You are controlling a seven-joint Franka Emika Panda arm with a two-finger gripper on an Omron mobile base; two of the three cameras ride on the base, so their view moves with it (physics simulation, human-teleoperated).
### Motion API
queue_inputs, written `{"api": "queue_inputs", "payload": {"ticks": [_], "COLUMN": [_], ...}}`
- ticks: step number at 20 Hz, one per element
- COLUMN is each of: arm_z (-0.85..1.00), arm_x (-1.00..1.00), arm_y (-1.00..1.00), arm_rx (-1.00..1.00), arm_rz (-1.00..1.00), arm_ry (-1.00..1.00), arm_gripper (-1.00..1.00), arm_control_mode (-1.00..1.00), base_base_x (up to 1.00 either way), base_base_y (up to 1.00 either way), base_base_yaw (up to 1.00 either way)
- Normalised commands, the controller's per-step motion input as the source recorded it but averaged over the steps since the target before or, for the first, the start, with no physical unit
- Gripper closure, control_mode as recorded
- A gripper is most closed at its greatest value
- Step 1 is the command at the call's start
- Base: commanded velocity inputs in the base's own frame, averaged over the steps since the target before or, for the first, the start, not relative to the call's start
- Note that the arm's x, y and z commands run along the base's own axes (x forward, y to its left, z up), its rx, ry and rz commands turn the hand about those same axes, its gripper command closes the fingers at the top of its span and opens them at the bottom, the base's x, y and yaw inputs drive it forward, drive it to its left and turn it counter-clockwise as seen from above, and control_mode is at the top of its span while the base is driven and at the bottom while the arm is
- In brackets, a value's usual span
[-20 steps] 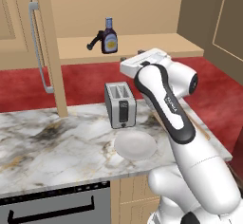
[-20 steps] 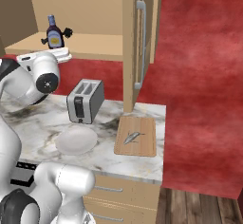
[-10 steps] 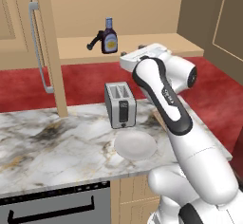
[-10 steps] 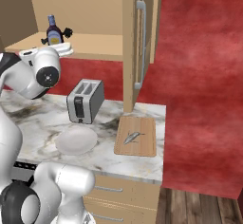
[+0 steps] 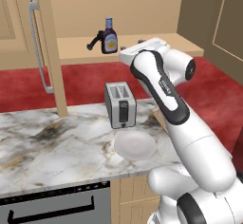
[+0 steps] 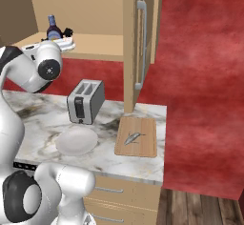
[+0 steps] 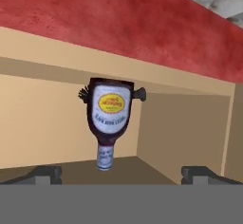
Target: Pick the fish from the plate and place it on the cutting board. Then pick the condiment bottle from the cabinet and place it next to the cutting board.
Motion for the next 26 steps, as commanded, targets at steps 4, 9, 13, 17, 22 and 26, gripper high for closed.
{"api": "queue_inputs", "payload": {"ticks": [4,9,13,17,22,26], "arm_z": [0.15,0.15,0.15,0.14,0.13,0.08], "arm_x": [0.13,0.11,0.08,0.03,0.01,0.00], "arm_y": [0.00,0.00,0.00,0.00,0.01,0.05], "arm_rx": [0.00,0.00,0.00,0.00,0.00,0.00], "arm_rz": [-0.02,-0.01,-0.01,-0.01,-0.01,0.00], "arm_ry": [0.00,0.00,0.00,0.00,0.00,0.00], "arm_gripper": [-1.00,-1.00,-1.00,-1.00,-1.00,-1.00], "arm_control_mode": [-1.00,-1.00,-1.00,-1.00,-1.00,-1.00], "base_base_x": [0.00,0.00,0.00,0.00,0.00,0.00], "base_base_y": [0.00,0.00,0.00,0.00,0.00,0.00], "base_base_yaw": [0.00,0.00,0.00,0.00,0.00,0.00]}}
